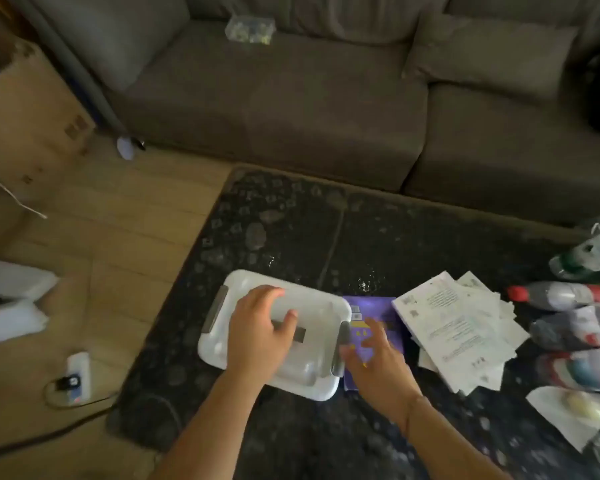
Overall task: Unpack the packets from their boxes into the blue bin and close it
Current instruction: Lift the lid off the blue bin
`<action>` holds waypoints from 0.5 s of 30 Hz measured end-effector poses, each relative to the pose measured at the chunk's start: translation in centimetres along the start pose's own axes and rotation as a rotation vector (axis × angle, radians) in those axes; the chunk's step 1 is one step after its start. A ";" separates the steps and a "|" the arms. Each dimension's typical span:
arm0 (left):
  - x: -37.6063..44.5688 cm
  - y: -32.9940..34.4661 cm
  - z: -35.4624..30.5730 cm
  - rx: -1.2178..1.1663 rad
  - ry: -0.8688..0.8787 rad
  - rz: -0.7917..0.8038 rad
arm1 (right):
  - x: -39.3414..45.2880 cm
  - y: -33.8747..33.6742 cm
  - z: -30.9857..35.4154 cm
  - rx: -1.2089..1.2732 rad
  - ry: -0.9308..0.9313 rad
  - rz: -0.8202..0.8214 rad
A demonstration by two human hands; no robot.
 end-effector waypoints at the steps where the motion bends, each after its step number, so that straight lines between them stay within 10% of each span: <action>1: 0.2 0.5 0.7 0.069 0.041 -0.022 | 0.3 1.2 -0.2 0.043 0.000 -0.009; 8: 5.0 0.7 8.1 0.426 0.006 -0.070 | 3.3 4.8 0.1 0.321 -0.143 -0.293; 15: 7.7 1.0 13.2 0.021 -0.025 0.136 | 6.0 5.2 -0.1 0.391 -0.272 -0.299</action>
Point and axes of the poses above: each hand's wrist, its own x-axis towards the middle knuckle, its own y-axis out of the palm, z = x × y, the point moved 7 cm from there along x, towards the middle knuckle, and after that the axes turned 9 degrees about -z, right-handed, at the moved point
